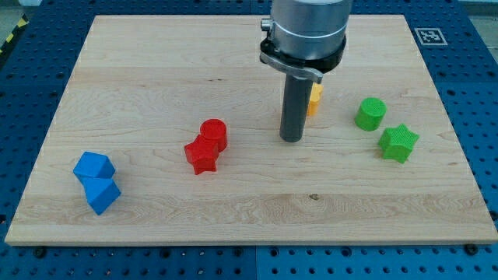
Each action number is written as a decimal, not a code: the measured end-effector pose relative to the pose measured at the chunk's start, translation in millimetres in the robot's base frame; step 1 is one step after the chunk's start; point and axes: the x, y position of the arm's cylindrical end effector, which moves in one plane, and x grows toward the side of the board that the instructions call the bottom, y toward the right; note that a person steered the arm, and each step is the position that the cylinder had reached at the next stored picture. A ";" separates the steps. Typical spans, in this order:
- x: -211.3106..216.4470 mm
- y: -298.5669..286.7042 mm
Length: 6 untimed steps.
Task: Separate the yellow hexagon from the yellow heart
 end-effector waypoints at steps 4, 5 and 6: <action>-30.2 30.7; -34.0 -21.4; -36.3 -63.0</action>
